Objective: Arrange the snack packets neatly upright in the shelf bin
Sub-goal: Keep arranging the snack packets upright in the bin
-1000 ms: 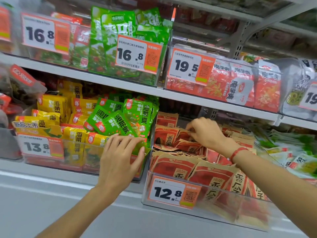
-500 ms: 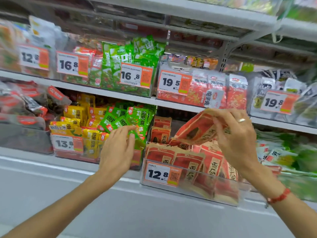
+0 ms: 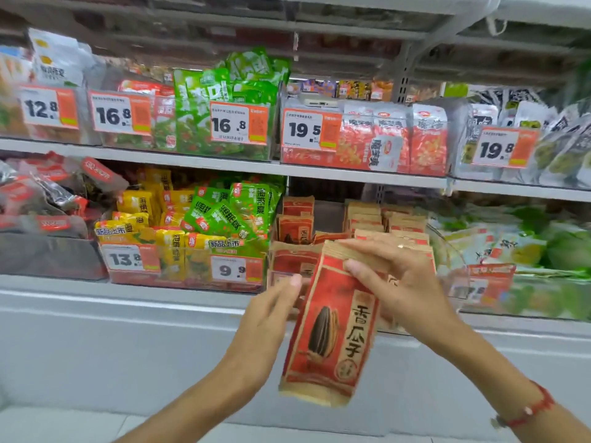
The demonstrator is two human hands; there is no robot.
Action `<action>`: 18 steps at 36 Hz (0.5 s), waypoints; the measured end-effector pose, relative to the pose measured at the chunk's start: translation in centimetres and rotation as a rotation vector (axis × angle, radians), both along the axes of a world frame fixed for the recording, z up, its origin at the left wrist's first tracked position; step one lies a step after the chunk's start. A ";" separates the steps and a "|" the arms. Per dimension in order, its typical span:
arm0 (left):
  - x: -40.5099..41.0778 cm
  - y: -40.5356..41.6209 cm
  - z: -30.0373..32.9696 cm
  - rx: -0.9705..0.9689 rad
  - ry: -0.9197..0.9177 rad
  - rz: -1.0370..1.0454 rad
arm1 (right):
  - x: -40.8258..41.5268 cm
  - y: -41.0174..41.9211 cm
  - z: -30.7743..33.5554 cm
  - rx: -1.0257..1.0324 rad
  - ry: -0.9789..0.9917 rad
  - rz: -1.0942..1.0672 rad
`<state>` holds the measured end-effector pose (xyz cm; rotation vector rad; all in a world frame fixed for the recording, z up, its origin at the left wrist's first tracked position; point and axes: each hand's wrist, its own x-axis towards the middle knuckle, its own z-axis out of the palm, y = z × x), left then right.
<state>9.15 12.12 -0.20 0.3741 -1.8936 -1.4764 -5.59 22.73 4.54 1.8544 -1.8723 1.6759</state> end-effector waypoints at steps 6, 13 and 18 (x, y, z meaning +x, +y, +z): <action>-1.2 -0.1 -2.2 0.044 -0.152 -0.092 | -1.5 -0.6 -2.4 0.187 -0.297 0.063; -1.9 -0.2 -1.9 0.144 -0.150 -0.052 | -2.4 -1.0 -2.7 0.429 -0.611 0.169; -1.7 -0.7 -1.5 0.209 -0.102 0.027 | -2.6 -0.9 -3.0 0.420 -0.609 0.099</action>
